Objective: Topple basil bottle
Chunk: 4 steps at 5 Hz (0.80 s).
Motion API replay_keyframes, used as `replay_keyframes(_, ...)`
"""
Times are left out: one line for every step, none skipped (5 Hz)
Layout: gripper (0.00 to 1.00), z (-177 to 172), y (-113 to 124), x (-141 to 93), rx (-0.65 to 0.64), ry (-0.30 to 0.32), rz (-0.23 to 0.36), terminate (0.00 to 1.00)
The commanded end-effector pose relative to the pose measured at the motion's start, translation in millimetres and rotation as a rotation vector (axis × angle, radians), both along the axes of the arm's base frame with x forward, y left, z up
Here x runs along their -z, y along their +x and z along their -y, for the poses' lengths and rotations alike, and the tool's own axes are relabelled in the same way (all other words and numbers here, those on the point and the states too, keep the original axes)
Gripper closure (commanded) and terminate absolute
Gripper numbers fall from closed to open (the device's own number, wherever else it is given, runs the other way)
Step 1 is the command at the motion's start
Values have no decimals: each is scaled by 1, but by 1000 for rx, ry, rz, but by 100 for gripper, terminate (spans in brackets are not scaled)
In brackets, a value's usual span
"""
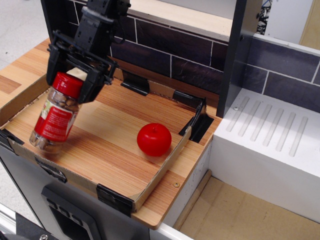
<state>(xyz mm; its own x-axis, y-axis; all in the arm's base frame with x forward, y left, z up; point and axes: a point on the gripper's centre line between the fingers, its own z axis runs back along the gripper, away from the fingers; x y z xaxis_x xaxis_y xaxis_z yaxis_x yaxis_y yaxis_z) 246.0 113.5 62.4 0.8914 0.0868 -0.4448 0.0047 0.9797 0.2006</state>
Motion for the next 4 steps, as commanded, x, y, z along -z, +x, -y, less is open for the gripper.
replay_keyframes(100, 3, 12, -13, 83, -163, 448, 0)
replay_keyframes(100, 3, 18, -11, 61, -206, 542, 0)
replay_keyframes(100, 2, 26, -1, 30, -236, 585, 0)
replay_keyframes(100, 5, 34, 2, -33, -300, 653, 0)
